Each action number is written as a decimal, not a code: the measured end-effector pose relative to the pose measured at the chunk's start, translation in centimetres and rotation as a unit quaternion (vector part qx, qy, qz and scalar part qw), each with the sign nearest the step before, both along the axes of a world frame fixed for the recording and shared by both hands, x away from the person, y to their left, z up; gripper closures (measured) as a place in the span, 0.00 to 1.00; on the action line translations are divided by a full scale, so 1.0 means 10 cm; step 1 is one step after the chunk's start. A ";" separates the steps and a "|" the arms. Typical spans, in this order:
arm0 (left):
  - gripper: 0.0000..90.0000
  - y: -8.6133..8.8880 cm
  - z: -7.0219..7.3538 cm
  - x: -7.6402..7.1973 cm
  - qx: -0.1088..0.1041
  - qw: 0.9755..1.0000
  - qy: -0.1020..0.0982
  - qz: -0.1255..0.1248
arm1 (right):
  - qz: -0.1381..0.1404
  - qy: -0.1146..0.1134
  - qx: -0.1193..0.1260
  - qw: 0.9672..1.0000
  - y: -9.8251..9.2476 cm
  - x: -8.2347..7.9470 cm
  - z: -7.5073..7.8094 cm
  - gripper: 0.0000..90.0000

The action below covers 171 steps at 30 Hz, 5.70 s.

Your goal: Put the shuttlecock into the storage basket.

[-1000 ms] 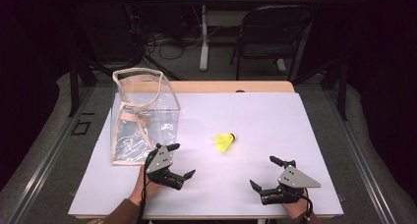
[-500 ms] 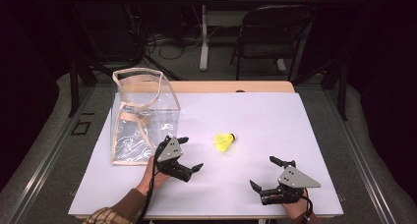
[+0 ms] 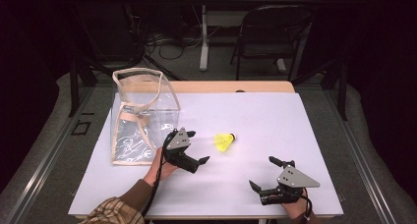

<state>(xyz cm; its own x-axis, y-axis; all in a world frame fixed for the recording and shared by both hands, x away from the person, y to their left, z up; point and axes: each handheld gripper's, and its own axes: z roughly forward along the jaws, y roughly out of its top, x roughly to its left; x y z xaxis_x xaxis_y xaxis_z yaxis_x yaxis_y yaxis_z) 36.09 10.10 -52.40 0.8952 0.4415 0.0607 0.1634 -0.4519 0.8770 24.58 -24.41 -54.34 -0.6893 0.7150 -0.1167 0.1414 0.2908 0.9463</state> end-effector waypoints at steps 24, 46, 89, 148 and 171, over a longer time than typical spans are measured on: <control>0.03 -0.29 -0.02 0.33 0.033 0.999 0.024 -0.007 | 0.006 0.006 0.001 1.000 0.00 0.00 -0.01 0.00; 0.30 -0.41 -0.07 0.52 0.078 0.996 0.027 -0.022 | 0.008 0.007 -0.002 1.000 0.01 0.00 -0.01 0.00; 0.97 -0.58 -0.24 0.78 0.103 0.993 0.034 -0.047 | 0.008 0.013 -0.006 1.000 0.01 0.01 -0.01 0.00; 1.00 -0.20 0.08 0.57 0.052 0.998 0.036 0.019 | 0.005 0.018 -0.009 1.000 0.01 0.01 -0.02 0.00; 1.00 0.08 0.24 0.56 0.027 0.997 0.033 0.072 | 0.003 0.018 -0.010 1.000 0.01 0.02 -0.03 0.00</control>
<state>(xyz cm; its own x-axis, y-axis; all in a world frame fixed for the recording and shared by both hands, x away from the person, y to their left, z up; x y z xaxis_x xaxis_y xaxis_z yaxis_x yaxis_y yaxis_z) 41.69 10.87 -50.00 0.8261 0.5628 0.0301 0.2868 -0.4657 0.8372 24.76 -24.32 -54.61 -0.6979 0.7084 -0.1055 0.1732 0.3099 0.9349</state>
